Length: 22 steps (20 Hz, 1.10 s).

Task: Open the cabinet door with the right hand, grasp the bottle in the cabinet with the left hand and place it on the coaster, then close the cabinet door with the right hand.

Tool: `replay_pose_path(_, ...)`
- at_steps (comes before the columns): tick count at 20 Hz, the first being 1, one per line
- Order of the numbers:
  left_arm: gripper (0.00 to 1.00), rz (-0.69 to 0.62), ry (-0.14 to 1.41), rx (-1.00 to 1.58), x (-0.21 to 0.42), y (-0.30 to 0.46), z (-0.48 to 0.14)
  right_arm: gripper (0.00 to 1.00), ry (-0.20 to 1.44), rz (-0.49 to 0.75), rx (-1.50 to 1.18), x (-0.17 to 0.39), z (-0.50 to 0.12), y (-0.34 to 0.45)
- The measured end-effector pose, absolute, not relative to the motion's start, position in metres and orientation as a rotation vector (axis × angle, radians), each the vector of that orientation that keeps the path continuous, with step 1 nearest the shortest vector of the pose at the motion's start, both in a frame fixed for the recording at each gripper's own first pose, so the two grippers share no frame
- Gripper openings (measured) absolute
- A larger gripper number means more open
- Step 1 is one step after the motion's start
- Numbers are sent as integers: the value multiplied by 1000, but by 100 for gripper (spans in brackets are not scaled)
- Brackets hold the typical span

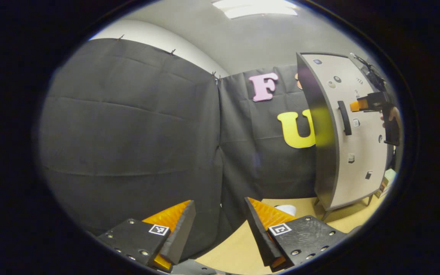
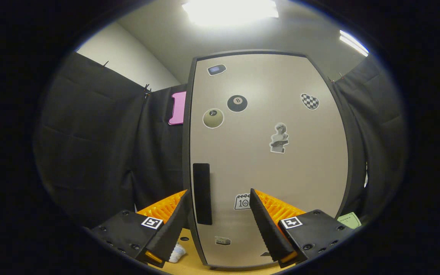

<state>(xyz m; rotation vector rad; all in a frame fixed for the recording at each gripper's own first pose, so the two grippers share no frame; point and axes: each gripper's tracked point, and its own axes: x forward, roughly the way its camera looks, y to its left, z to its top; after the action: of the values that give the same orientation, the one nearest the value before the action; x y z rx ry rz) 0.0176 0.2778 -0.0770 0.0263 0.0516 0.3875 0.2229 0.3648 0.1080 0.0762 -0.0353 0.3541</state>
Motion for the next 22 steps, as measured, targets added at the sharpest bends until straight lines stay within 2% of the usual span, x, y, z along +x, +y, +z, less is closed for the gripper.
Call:
replay_pose_path(1, 79, 391, 52, 28, 19, 283, -77, 96, -29, 354, 70, 227, 107, 371)
replay_pose_path(3, 79, 399, 53, 29, 19, 283, -79, 93, -15, 353, 54, 235, 104, 381)
replay_pose_path(4, 77, 403, 55, 27, 20, 284, -81, 96, -8, 354, 47, 240, 102, 387)
replay_pose_path(6, 77, 409, 61, 21, 21, 286, -84, 93, 5, 359, 34, 248, 97, 398)
replay_pose_path(9, 77, 417, 68, 17, 23, 288, -87, 75, 44, 363, 26, 259, 88, 411)
replay_pose_path(10, 79, 419, 70, 18, 24, 290, -89, 75, 61, 370, 27, 263, 85, 415)
replay_pose_path(11, 79, 421, 71, 19, 25, 292, -90, 80, 78, 375, 28, 264, 80, 419)
replay_pose_path(12, 77, 423, 71, 20, 26, 294, -91, 71, 84, 351, 29, 267, 80, 418)
replay_pose_path(13, 79, 425, 70, 19, 27, 296, -90, 53, 99, 351, 36, 268, 80, 418)
replay_pose_path(14, 77, 426, 69, 16, 27, 296, -90, 55, 112, 343, 51, 273, 77, 419)
replay_pose_path(15, 77, 427, 69, 12, 27, 296, -89, 51, 133, 348, 70, 274, 77, 419)
replay_pose_path(16, 77, 426, 69, 8, 27, 296, -90, 46, 153, 319, 71, 275, 76, 414)
replay_pose_path(19, 79, 419, 65, 4, 27, 296, -87, 26, 180, 343, 81, 275, 75, 416)
replay_pose_path(20, 79, 414, 64, 5, 27, 295, -87, 26, 193, 348, 76, 272, 74, 415)
replay_pose_path(21, 79, 408, 63, 7, 27, 295, -86, 17, 202, 358, 72, 272, 75, 415)
replay_pose_path(22, 79, 402, 61, 8, 26, 294, -86, 17, 209, 370, 71, 271, 74, 414)
